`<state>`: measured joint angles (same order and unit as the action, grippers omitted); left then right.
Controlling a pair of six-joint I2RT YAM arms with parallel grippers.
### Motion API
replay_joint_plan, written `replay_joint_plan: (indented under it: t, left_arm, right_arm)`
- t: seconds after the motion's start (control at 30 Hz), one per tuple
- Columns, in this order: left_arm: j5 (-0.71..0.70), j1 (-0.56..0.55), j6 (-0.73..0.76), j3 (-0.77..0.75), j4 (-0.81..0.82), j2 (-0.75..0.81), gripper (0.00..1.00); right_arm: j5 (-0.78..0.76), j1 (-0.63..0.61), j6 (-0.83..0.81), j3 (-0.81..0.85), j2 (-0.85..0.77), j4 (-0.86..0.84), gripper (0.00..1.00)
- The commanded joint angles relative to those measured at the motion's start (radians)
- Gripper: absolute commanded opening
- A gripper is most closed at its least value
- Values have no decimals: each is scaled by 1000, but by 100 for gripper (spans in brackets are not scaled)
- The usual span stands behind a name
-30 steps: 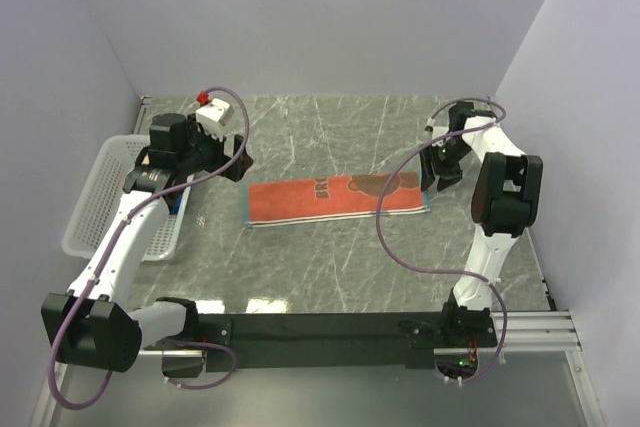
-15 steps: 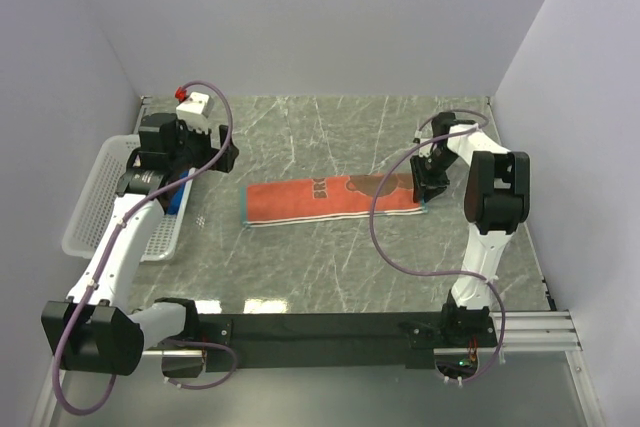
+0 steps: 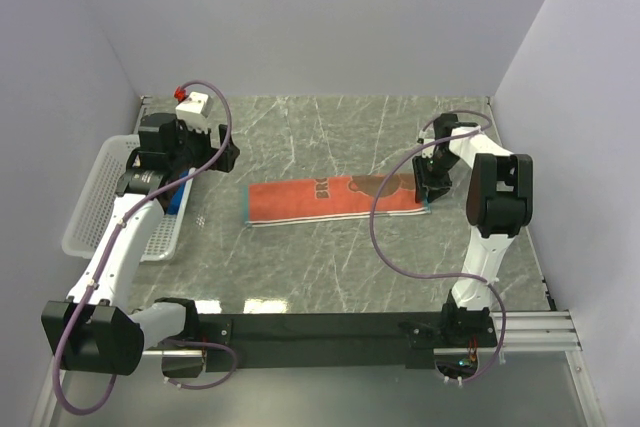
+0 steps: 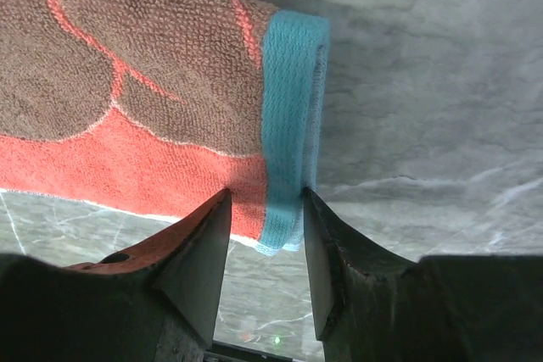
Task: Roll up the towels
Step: Fold the towel
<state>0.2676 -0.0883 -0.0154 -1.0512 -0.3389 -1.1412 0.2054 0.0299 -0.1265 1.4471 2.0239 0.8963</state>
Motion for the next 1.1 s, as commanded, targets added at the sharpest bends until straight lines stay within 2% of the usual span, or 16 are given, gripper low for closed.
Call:
replay_joint_plan:
  t: [0.0, 0.23, 0.53, 0.93, 1.07]
  left_arm:
    - [35, 2, -15, -29, 44, 20, 99]
    - [32, 2, 0, -29, 38, 24, 99]
    - [70, 2, -4, -17, 43, 29, 99]
    - [64, 2, 5, -1, 38, 29, 99]
    - [56, 2, 5, -1, 34, 28, 99]
  right_arm:
    - [-47, 13, 2, -14, -5, -46, 47]
    - [-63, -5, 13, -25, -25, -63, 44]
    - [-75, 27, -5, 27, -90, -17, 44]
    - [-50, 7, 11, 19, 6, -34, 44]
    - [-90, -8, 11, -4, 28, -56, 43]
